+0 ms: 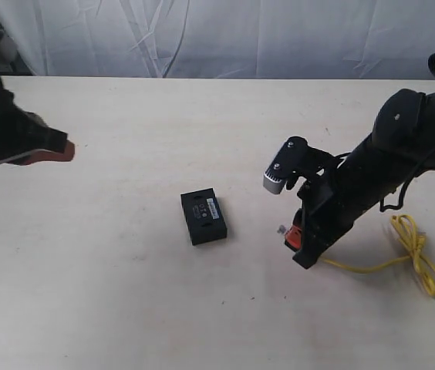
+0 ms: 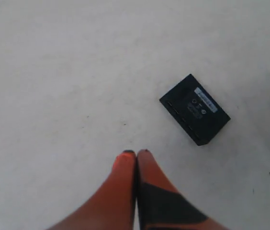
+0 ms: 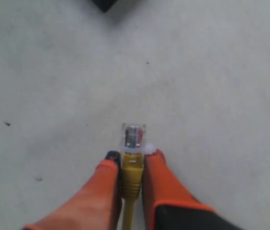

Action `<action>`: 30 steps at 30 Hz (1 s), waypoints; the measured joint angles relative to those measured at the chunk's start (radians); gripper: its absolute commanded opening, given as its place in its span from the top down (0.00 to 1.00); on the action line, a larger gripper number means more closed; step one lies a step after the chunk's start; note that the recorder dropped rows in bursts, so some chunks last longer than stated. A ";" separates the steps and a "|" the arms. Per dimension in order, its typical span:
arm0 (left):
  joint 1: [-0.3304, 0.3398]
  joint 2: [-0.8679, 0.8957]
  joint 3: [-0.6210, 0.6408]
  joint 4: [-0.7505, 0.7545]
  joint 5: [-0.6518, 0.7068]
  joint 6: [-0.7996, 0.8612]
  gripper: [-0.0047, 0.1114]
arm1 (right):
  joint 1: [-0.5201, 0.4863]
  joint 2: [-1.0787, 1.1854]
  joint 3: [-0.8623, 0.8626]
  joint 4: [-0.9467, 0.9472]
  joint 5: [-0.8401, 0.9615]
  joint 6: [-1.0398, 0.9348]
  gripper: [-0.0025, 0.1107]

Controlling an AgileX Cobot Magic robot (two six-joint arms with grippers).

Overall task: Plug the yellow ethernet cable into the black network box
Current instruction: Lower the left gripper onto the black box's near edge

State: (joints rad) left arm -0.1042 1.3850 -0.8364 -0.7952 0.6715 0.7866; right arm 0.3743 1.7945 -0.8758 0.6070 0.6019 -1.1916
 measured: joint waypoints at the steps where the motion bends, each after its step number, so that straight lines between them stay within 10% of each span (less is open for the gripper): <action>1: -0.018 0.038 -0.026 0.000 0.004 0.002 0.96 | 0.000 0.000 0.000 0.009 0.002 -0.030 0.99; 14: -0.223 0.470 -0.381 0.033 0.070 0.007 0.96 | 0.000 0.000 0.000 0.047 0.013 -0.110 0.99; 30: -0.263 0.792 -0.701 0.101 0.162 -0.036 0.96 | 0.004 0.000 0.000 0.141 0.052 -0.113 0.99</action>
State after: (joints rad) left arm -0.3673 2.1769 -1.5369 -0.6937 0.8333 0.7506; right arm 0.3782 1.7945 -0.8758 0.7482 0.6540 -1.3044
